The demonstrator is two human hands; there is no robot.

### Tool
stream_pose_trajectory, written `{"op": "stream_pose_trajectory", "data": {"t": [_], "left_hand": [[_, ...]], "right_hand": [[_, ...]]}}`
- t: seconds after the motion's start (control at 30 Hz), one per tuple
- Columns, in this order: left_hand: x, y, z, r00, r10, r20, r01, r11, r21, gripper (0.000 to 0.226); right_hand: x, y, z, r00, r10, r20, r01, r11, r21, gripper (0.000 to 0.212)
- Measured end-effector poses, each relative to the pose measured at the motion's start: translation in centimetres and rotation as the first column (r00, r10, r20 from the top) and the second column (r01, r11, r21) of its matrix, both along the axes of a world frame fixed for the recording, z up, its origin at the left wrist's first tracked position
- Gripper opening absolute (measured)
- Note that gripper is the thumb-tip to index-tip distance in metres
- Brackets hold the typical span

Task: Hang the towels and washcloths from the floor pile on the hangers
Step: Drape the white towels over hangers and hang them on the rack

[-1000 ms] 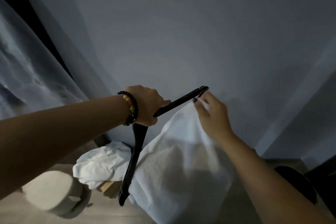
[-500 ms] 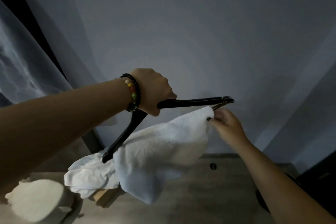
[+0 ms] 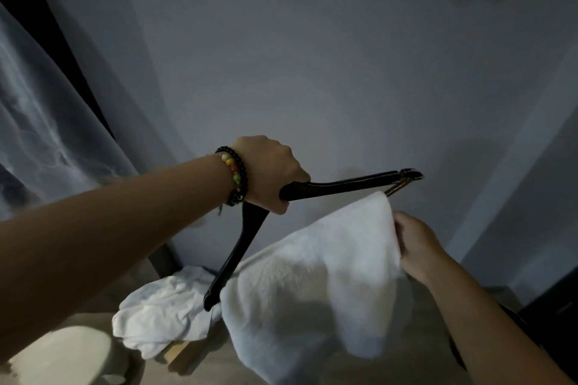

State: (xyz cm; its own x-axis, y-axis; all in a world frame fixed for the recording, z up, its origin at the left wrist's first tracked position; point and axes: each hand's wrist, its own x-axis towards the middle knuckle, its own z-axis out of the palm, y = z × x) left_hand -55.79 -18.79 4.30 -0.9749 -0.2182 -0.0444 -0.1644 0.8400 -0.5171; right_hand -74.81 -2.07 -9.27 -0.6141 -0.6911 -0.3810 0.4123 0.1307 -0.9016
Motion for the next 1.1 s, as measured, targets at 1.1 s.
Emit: {"op": "stream_pose_trajectory", "data": {"t": [1.1], "left_hand": [[1.2,-0.5,-3.9,0.997,-0.054,0.051,0.050,0.995,0.086,0.073]], "right_hand": [[2.3,-1.5,-0.1,0.654,-0.104,-0.750,0.216,0.975,0.053,0.027]]}}
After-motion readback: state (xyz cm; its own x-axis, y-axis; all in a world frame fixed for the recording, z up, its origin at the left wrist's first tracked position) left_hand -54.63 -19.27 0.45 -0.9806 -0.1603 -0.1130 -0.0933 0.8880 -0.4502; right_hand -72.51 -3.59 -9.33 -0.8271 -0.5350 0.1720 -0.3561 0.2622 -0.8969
